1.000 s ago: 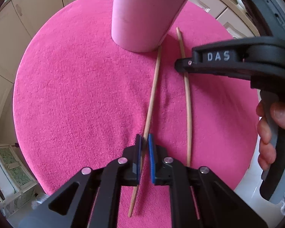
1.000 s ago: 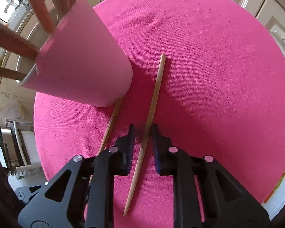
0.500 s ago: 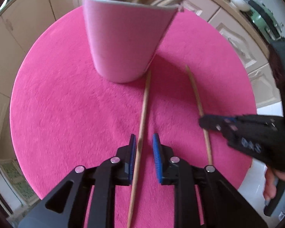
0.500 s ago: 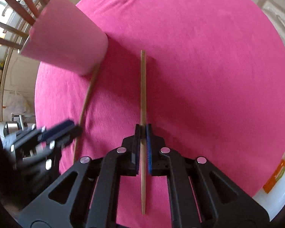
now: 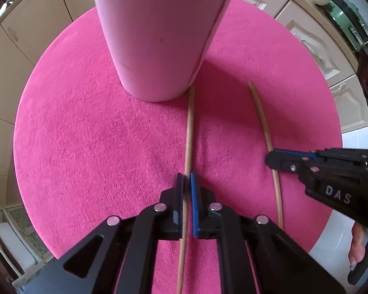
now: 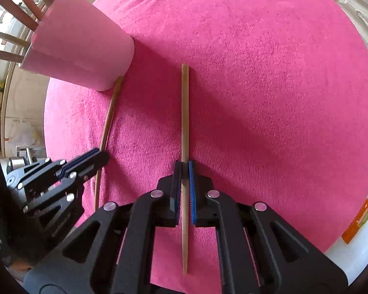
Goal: Organize utensils
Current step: 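Close the left gripper on a chopstick while the right gripper grasps another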
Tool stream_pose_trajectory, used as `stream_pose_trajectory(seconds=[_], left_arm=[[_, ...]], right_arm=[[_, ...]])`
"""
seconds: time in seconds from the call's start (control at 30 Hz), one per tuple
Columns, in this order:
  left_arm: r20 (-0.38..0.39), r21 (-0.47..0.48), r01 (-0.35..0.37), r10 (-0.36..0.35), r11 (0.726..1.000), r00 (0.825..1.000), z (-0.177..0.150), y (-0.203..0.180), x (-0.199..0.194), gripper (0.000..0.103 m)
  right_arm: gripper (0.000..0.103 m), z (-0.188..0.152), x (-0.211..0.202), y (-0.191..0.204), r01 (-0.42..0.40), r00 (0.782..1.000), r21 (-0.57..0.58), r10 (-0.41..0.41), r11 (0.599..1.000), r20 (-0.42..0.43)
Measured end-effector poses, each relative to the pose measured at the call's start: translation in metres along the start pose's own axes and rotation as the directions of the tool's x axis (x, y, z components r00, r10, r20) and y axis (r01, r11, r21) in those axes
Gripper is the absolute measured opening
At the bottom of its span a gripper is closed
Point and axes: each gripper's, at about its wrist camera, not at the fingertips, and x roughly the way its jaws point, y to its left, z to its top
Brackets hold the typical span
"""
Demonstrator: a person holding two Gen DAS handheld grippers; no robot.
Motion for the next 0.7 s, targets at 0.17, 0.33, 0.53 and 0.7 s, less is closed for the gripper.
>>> stream_pose_trajectory(seconds=[0.17,0.33,0.53,0.7], left_arm=[[0.007,-0.054,0.027,-0.027,0.998,1.0,-0.014,0.007,-0.006,0.005],[0.041,-0.088,0.029,-0.026,0.996,0.999,-0.027,0.012,-0.018,0.005],[0.119,-0.105,0.048,-0.035,0.993,0.992,-0.038,0.01,-0.044,0.005],[0.2,-0.114,0.092,-0.068,0.989,0.977,-0.048,0.009,-0.068,0.005]], right_arm=[[0.006,-0.003,-0.001,0.004,-0.003,1.0,-0.043,0.003,0.999,0.002],[0.006,-0.01,-0.007,-0.004,-0.04,0.999,-0.047,0.04,0.998,0.017],[0.006,-0.019,-0.03,-0.014,-0.098,0.992,-0.07,0.102,0.993,0.067],[0.006,-0.019,-0.057,-0.024,-0.144,0.982,-0.099,0.155,0.985,0.108]])
